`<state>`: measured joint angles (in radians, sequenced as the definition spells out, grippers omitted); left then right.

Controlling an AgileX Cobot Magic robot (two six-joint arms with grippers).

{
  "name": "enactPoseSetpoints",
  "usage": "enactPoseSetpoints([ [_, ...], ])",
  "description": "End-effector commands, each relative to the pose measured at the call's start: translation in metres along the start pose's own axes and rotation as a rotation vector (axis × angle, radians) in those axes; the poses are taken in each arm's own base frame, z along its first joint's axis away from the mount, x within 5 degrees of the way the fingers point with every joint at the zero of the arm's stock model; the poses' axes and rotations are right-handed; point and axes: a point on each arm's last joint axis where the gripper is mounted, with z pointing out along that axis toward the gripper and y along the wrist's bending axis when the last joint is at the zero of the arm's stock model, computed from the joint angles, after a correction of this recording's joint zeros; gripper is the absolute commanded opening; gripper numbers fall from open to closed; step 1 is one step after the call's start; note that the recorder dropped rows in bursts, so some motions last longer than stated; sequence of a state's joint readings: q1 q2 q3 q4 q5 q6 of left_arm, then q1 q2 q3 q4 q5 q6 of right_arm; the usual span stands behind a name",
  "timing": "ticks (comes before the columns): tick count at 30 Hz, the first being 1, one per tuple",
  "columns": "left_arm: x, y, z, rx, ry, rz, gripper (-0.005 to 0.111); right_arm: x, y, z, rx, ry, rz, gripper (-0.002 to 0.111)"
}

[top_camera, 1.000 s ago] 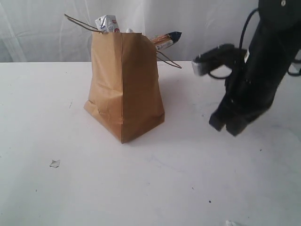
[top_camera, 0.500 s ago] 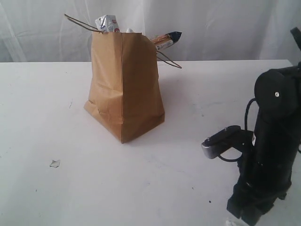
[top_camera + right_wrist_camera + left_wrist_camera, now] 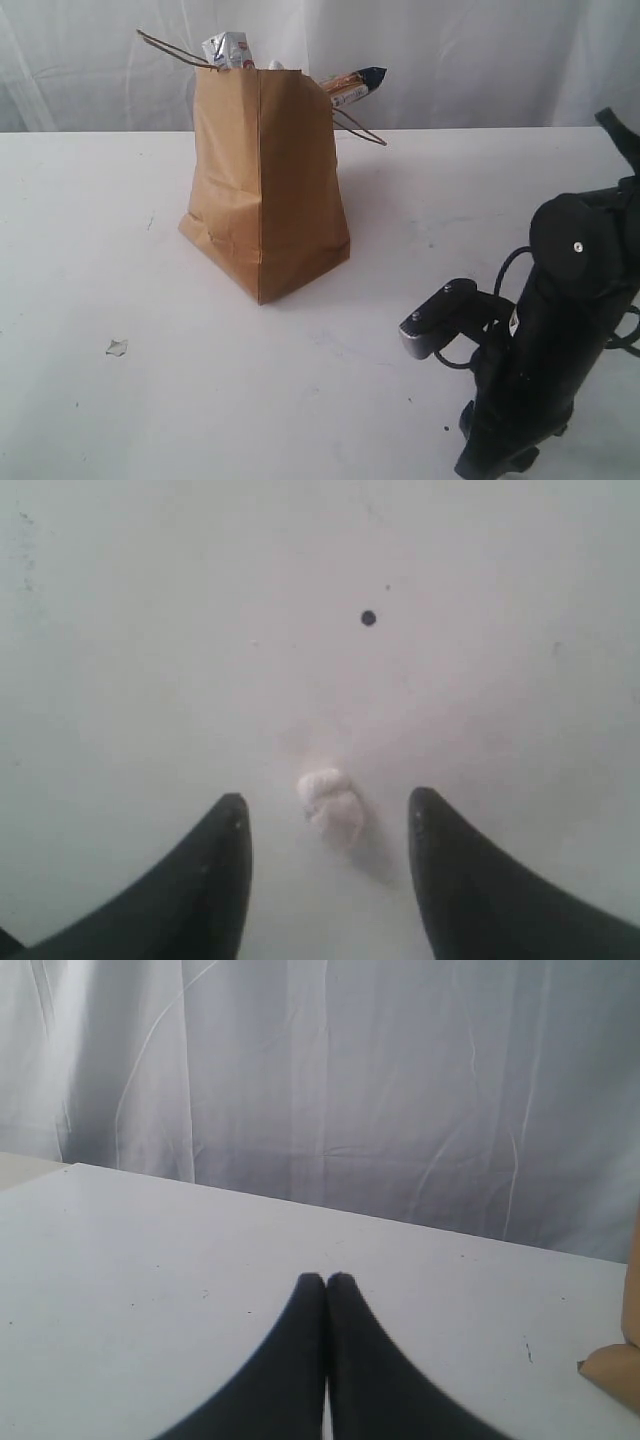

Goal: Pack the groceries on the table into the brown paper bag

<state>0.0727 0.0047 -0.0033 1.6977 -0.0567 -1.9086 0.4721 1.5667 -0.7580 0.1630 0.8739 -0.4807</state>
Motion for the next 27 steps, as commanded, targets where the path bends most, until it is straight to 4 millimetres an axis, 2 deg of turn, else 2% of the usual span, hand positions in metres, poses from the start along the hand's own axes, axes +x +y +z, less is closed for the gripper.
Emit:
enactPoseSetpoints([
  [1, 0.001, 0.000, 0.000, 0.008, -0.003, 0.019, 0.000, 0.001, 0.004, 0.005, 0.006, -0.023, -0.025, 0.046],
  [7, 0.001, 0.000, 0.000, 0.008, -0.003, 0.019, 0.000, 0.008, 0.005, 0.014, 0.007, -0.015, -0.039, 0.038],
  [15, 0.001, 0.000, 0.000, 0.008, -0.003, 0.019, 0.000, 0.008, 0.003, 0.027, 0.000, 0.013, -0.032, 0.036],
  [22, 0.001, 0.000, 0.000, 0.008, -0.003, 0.021, 0.000, 0.007, 0.003, 0.026, -0.001, 0.014, -0.011, 0.003],
  [27, 0.001, 0.000, 0.000, 0.008, -0.003, 0.022, 0.000, -0.002, 0.004, 0.009, -0.039, 0.064, -0.008, 0.000],
])
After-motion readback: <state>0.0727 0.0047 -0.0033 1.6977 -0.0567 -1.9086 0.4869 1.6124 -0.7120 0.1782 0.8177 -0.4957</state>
